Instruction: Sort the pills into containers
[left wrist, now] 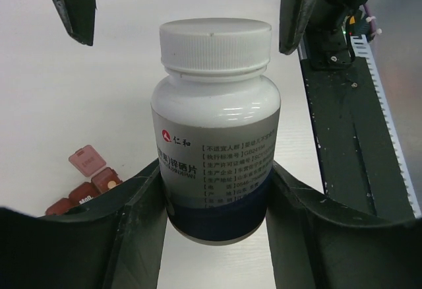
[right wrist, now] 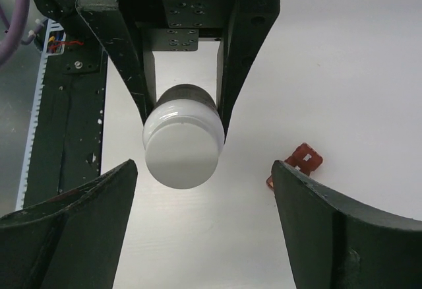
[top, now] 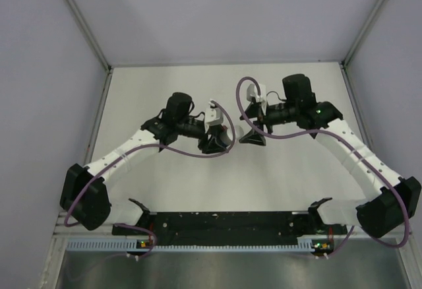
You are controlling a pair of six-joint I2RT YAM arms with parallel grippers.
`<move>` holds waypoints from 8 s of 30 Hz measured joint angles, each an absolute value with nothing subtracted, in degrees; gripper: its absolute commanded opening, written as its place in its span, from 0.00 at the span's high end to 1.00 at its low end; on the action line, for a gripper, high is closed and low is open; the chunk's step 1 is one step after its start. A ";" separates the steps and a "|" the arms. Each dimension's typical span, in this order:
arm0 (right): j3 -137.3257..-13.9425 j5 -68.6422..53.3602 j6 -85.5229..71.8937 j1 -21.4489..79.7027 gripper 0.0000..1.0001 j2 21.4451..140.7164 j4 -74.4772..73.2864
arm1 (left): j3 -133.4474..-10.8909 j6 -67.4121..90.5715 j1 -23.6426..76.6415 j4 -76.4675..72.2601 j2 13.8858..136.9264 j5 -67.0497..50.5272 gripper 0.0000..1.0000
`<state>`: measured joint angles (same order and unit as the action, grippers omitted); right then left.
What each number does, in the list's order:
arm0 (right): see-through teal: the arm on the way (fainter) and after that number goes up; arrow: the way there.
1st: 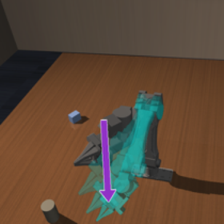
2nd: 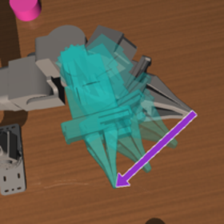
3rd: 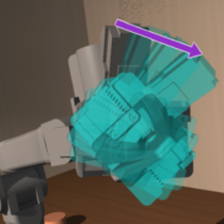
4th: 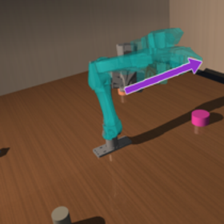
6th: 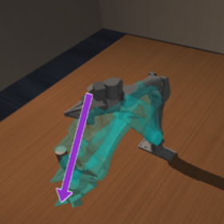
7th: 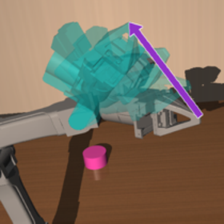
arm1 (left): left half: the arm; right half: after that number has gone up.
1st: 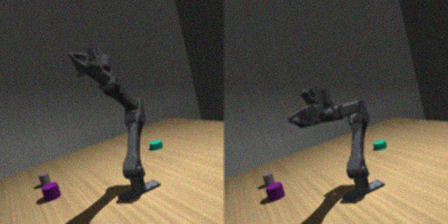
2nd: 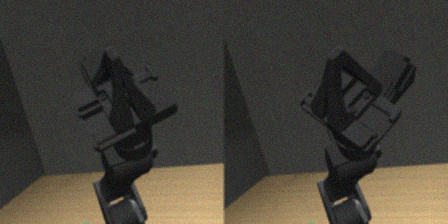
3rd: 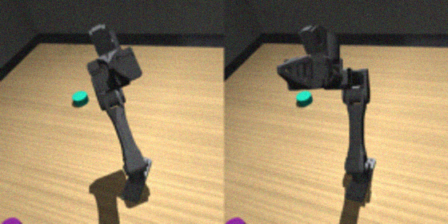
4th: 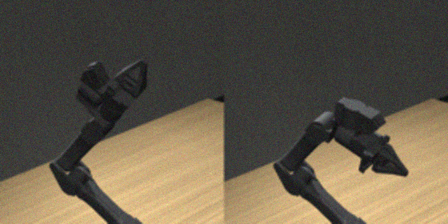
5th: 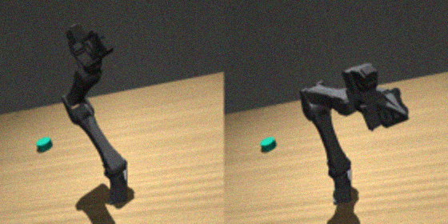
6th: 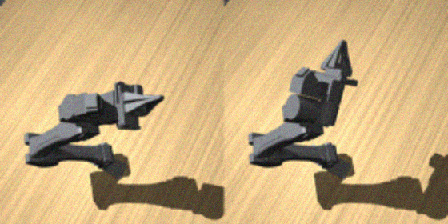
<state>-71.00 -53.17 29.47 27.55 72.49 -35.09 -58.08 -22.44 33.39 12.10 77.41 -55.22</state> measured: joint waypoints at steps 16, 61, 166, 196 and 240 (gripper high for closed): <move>-71.00 -53.49 30.46 28.99 0.35 73.71 -35.99 | -58.41 -23.53 33.39 14.96 79.07 -58.98 1.00; -75.13 -57.30 -10.96 22.33 0.33 100.12 -21.10 | -52.18 -25.36 41.63 2.83 81.17 -4.95 1.00; -78.85 -58.26 -2.94 23.53 0.36 101.30 -28.60 | -51.72 -27.86 44.25 3.95 81.14 1.26 1.00; -78.63 -52.07 34.85 24.56 0.13 76.99 -44.58 | -63.13 -26.02 34.65 19.62 82.35 -47.92 1.00; -75.42 -54.30 31.22 29.61 0.72 82.39 -44.42 | -63.11 -26.44 34.59 24.99 83.79 -52.31 1.00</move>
<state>-75.42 -54.30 31.22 29.61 82.39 -44.42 -63.11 -26.44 34.59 24.99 83.79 -52.31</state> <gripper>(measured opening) 0.420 0.585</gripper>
